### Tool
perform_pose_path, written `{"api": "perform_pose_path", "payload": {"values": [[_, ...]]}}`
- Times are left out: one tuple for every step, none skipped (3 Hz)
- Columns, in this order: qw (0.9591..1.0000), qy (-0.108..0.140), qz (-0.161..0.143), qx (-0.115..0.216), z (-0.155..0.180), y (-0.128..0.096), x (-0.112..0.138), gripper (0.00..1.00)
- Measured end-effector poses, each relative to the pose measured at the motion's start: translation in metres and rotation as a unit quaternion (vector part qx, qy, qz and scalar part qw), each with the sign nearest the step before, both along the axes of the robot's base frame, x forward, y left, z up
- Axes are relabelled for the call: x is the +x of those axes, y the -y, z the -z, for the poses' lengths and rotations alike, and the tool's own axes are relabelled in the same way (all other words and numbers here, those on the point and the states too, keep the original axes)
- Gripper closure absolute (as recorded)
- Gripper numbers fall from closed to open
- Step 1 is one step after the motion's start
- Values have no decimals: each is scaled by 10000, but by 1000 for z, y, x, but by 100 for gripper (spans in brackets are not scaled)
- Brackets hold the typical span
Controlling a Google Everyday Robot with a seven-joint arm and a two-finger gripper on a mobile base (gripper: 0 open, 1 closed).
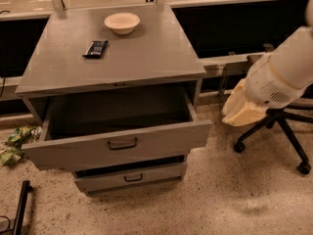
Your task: Close top drawer
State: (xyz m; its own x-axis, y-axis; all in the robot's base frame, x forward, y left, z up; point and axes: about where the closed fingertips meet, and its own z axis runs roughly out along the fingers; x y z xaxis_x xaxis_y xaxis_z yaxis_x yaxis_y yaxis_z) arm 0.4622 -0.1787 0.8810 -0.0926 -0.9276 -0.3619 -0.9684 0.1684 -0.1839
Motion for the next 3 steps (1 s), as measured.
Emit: {"api": "perform_pose_path", "payload": {"values": [[9940, -39, -959, 523, 70, -43, 11, 96], [9853, 89, -1550, 720, 110, -71, 17, 100], [9842, 124, -1618, 711, 111, -73, 18, 100]]}}
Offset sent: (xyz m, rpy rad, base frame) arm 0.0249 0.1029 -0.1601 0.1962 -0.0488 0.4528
